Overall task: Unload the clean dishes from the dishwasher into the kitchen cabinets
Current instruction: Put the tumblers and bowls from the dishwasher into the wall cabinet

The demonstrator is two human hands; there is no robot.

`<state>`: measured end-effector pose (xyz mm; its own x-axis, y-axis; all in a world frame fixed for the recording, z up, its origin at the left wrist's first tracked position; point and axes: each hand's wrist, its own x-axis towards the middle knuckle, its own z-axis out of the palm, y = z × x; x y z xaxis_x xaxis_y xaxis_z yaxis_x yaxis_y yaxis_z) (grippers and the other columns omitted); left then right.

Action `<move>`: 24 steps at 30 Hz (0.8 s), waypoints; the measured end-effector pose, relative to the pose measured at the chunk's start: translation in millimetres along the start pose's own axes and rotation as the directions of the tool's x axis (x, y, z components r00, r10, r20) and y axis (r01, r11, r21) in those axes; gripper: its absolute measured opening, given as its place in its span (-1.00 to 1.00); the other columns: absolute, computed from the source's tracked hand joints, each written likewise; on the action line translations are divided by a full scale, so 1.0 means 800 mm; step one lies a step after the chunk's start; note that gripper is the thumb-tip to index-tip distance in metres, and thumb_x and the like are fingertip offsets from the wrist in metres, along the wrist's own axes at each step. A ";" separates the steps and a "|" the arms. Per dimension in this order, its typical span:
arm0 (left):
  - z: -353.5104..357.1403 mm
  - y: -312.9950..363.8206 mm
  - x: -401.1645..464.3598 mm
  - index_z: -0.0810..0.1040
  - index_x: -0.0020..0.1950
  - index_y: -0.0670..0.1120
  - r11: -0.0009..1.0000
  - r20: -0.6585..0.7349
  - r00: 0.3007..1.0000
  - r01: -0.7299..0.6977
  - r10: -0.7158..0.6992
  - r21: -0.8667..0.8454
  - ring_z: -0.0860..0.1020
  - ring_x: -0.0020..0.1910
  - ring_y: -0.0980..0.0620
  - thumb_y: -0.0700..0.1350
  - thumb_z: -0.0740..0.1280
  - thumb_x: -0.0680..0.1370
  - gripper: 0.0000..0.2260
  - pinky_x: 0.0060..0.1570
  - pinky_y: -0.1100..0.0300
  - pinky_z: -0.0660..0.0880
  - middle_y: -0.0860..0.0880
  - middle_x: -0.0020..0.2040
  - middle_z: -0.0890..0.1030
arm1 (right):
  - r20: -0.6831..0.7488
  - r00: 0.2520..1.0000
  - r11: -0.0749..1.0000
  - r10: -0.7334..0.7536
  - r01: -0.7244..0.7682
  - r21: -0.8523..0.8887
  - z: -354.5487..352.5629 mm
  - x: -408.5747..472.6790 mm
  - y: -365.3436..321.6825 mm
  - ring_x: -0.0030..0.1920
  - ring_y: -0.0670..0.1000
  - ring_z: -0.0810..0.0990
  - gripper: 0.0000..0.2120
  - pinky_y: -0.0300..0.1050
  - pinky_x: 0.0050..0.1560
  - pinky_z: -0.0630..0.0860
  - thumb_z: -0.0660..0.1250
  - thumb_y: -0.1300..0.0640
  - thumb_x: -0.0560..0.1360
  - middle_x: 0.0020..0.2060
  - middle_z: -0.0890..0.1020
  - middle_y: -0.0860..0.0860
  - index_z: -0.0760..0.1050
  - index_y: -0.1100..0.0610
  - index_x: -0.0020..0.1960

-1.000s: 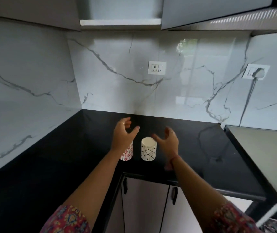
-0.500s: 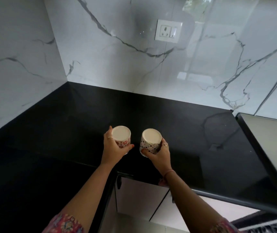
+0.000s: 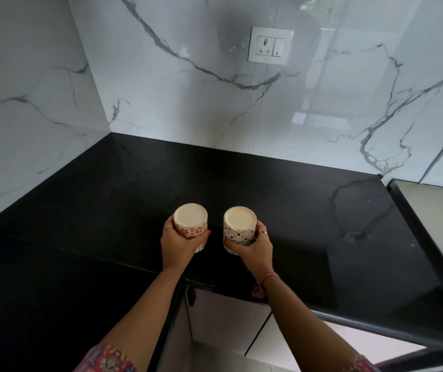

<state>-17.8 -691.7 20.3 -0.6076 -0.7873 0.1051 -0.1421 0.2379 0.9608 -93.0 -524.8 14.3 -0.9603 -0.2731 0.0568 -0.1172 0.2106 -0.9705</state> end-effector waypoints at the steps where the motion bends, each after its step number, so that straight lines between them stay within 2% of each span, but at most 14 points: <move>1: -0.002 0.004 0.002 0.38 0.32 -0.04 1.000 0.002 1.000 0.002 -0.002 0.003 0.44 0.14 0.15 -0.01 0.64 0.16 -0.20 0.02 0.31 0.41 0.03 0.23 0.49 | 0.005 1.000 1.000 -0.013 0.013 -0.005 0.000 0.002 -0.004 0.25 -0.09 0.45 -0.19 -0.33 0.15 0.44 0.61 0.07 0.20 0.20 0.45 -0.13 0.29 -0.01 0.35; 4: -0.013 0.024 0.006 0.39 0.32 -0.03 1.000 -0.013 1.000 -0.012 0.011 -0.019 0.46 0.11 0.15 0.00 0.64 0.16 -0.20 0.00 0.31 0.42 0.04 0.21 0.50 | 0.020 0.997 0.997 -0.075 0.075 0.006 0.000 0.005 -0.027 0.26 -0.07 0.46 -0.16 -0.19 0.25 0.47 0.61 0.05 0.19 0.23 0.47 -0.08 0.30 0.02 0.37; 6: -0.018 0.039 0.013 0.39 0.32 -0.01 0.999 -0.013 0.999 -0.030 0.029 -0.043 0.47 0.10 0.16 0.00 0.64 0.16 -0.21 -0.05 0.39 0.41 0.09 0.17 0.49 | 0.027 0.993 0.993 -0.115 0.115 0.008 0.003 0.012 -0.045 0.25 -0.07 0.47 -0.16 -0.10 0.26 0.49 0.61 0.03 0.18 0.23 0.47 -0.06 0.30 0.01 0.37; 8: -0.029 0.065 0.023 0.39 0.32 0.01 0.993 -0.017 0.996 -0.094 0.093 -0.074 0.48 0.09 0.16 -0.01 0.63 0.18 -0.23 -0.12 0.48 0.38 0.14 0.14 0.48 | 0.022 0.982 0.983 -0.186 0.186 0.005 0.006 0.019 -0.077 0.22 -0.09 0.46 -0.17 -0.12 0.23 0.52 0.59 0.00 0.18 0.22 0.44 -0.07 0.29 0.01 0.36; 11: -0.049 0.120 0.048 0.39 0.34 -0.02 0.976 -0.027 0.979 -0.204 0.203 -0.080 0.47 0.06 0.20 -0.02 0.62 0.20 -0.24 -0.13 0.49 0.36 0.15 0.12 0.47 | -0.015 0.956 0.956 -0.292 0.292 -0.011 0.009 0.037 -0.136 0.20 -0.09 0.45 -0.16 -0.25 0.13 0.52 0.57 -0.05 0.16 0.15 0.39 -0.12 0.29 0.01 0.36; 16: -0.088 0.238 0.087 0.44 0.14 0.11 0.926 -0.052 0.930 -0.368 0.364 -0.086 0.51 -0.12 0.38 0.03 0.60 0.20 -0.41 -0.33 0.55 0.44 0.27 -0.08 0.53 | -0.113 0.881 0.887 -0.459 0.461 -0.006 0.000 0.065 -0.249 0.15 -0.04 0.47 -0.16 -0.08 0.10 0.56 0.49 -0.19 0.10 0.08 0.42 -0.11 0.34 0.02 0.31; 18: -0.105 0.292 0.101 0.49 0.11 0.06 0.915 -0.071 0.924 -0.382 0.375 -0.130 0.57 -0.11 0.30 0.04 0.61 0.19 -0.44 -0.28 0.45 0.50 0.21 -0.08 0.60 | -0.142 0.847 0.855 -0.512 0.518 0.006 -0.008 0.076 -0.299 0.09 -0.07 0.50 -0.25 -0.10 0.04 0.58 0.49 -0.21 0.10 0.05 0.47 -0.10 0.37 -0.06 0.23; 21: -0.129 0.369 0.123 0.54 0.10 0.00 0.896 -0.107 0.909 -0.415 0.402 -0.160 0.64 -0.08 0.09 0.03 0.59 0.21 -0.49 -0.19 0.16 0.61 0.08 -0.04 0.66 | -0.199 0.784 0.800 -0.588 0.600 -0.003 -0.021 0.096 -0.375 -0.04 -0.20 0.54 -0.42 -0.26 -0.15 0.57 0.48 -0.24 0.11 -0.07 0.53 -0.22 0.41 -0.17 0.07; 23: -0.142 0.418 0.139 0.55 0.05 0.01 0.879 -0.129 0.895 -0.444 0.426 -0.175 0.66 -0.09 0.05 0.04 0.57 0.23 -0.55 -0.20 0.13 0.62 0.05 -0.05 0.67 | -0.222 0.751 0.772 -0.622 0.636 -0.012 -0.031 0.106 -0.425 -0.04 -0.18 0.54 -0.44 -0.33 -0.20 0.52 0.47 -0.25 0.13 -0.07 0.53 -0.19 0.44 -0.14 0.06; 24: -0.147 0.442 0.147 0.55 0.04 0.01 0.871 -0.140 0.890 -0.454 0.434 -0.189 0.66 -0.12 0.07 0.04 0.57 0.24 -0.57 -0.26 0.17 0.61 0.05 -0.06 0.67 | -0.230 0.735 0.757 -0.637 0.653 -0.013 -0.036 0.111 -0.448 -0.02 -0.13 0.55 -0.45 -0.30 -0.18 0.53 0.47 -0.24 0.14 -0.05 0.54 -0.14 0.45 -0.12 0.06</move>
<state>-47.3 -767.0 402.7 -0.4933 -0.6772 0.5459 0.2998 0.4568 0.8375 -143.8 -597.4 374.2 -0.6896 -0.1192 0.7143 -0.7188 -0.0069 -0.6952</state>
